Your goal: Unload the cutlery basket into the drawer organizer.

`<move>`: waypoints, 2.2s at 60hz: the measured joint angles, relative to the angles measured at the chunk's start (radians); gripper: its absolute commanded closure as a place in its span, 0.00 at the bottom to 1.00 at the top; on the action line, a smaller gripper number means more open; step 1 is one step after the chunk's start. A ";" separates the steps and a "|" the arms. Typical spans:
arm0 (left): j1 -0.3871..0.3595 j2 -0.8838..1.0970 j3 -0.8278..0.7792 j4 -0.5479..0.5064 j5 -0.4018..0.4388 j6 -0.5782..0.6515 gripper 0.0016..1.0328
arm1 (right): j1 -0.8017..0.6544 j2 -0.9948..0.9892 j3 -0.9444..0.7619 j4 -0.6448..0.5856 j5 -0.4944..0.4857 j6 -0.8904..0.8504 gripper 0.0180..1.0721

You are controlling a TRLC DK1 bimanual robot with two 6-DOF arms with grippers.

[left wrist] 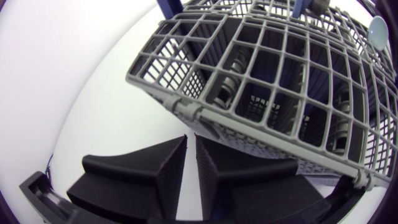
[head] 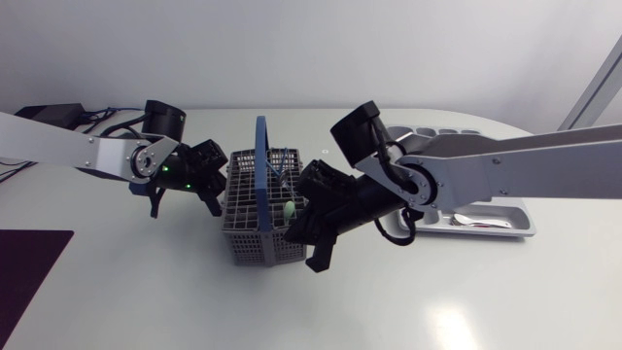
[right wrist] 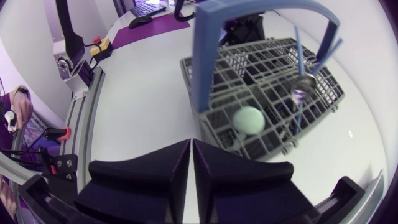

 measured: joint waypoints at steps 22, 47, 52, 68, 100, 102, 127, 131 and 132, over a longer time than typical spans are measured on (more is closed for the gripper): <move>0.045 -0.129 -0.045 -0.031 0.007 0.010 0.81 | -0.163 -0.106 0.010 -0.002 -0.016 0.000 0.89; -0.241 -0.647 -0.278 -0.312 0.059 0.008 0.82 | -0.302 -0.030 0.098 0.062 -0.018 0.001 0.88; -0.315 -0.657 -0.304 -0.332 0.059 0.005 0.82 | -0.321 -0.011 0.109 0.074 -0.019 0.001 0.88; -0.406 -0.575 -0.369 -0.283 0.059 0.005 0.82 | -0.340 0.086 0.161 0.130 -0.019 0.002 0.88; -0.235 -0.388 -0.369 -0.149 0.051 0.006 0.82 | -0.333 0.484 0.590 0.148 -0.037 0.087 0.88; -0.232 -0.388 -0.369 -0.149 0.051 0.006 0.82 | -0.332 0.505 0.620 0.148 -0.039 0.093 0.88; -0.224 -0.396 -0.389 -0.142 0.050 0.005 0.82 | -0.298 0.666 0.837 0.073 -0.047 0.121 0.88; -0.222 -0.397 -0.389 -0.141 0.051 0.005 0.82 | -0.294 0.669 0.831 0.072 -0.049 0.120 0.88; -0.221 -0.397 -0.389 -0.142 0.050 0.005 0.82 | -0.293 0.669 0.826 0.072 -0.049 0.120 0.88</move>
